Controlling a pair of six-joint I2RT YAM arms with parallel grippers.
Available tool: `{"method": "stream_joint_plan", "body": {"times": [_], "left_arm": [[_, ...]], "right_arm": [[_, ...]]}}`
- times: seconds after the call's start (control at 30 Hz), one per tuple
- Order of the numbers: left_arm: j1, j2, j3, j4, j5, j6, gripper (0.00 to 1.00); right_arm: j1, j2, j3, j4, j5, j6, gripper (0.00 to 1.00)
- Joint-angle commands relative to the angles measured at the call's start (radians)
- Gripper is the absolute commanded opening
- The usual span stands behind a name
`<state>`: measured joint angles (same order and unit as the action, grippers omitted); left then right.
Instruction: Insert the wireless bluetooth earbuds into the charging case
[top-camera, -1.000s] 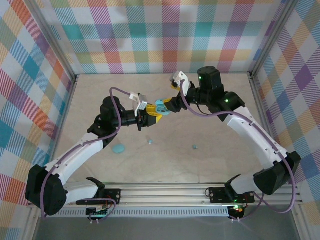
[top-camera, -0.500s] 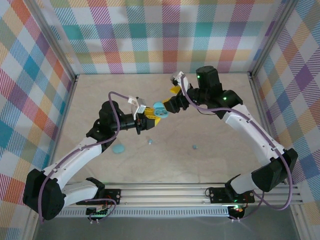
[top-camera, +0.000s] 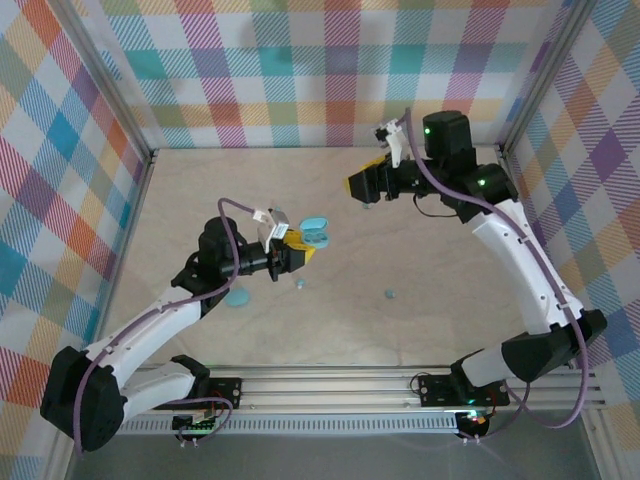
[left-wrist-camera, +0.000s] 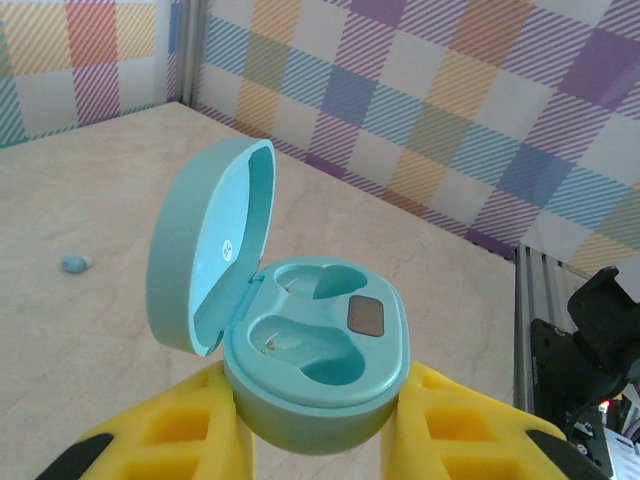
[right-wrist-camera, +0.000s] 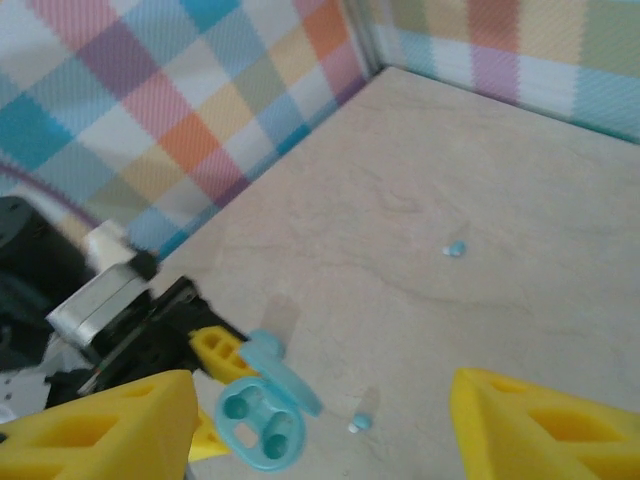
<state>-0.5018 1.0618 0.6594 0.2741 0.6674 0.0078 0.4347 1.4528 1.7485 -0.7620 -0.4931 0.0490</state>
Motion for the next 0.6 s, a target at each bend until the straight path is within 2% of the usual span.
{"method": "stream_joint_plan", "body": {"times": [0.0, 0.2, 0.3, 0.43, 0.57], "left_arm": [[-0.009, -0.044, -0.026, 0.012, -0.024, -0.011, 0.08], [-0.01, -0.065, -0.036, -0.023, -0.051, 0.008, 0.08], [-0.01, -0.068, -0.031, -0.049, -0.052, 0.021, 0.09], [-0.009, -0.066, -0.025, -0.07, -0.057, 0.042, 0.09], [-0.011, -0.058, -0.032, -0.068, -0.06, 0.052, 0.09]], "right_arm": [[-0.011, 0.102, 0.076, -0.154, 0.137, 0.048, 0.65], [-0.011, 0.371, 0.262, -0.341, 0.319, 0.048, 0.6], [-0.011, 0.517, 0.357, -0.404, 0.409, 0.039, 0.54], [-0.011, 0.665, 0.42, -0.381, 0.53, 0.027, 0.48], [-0.012, 0.786, 0.464, -0.324, 0.587, 0.0, 0.41]]}}
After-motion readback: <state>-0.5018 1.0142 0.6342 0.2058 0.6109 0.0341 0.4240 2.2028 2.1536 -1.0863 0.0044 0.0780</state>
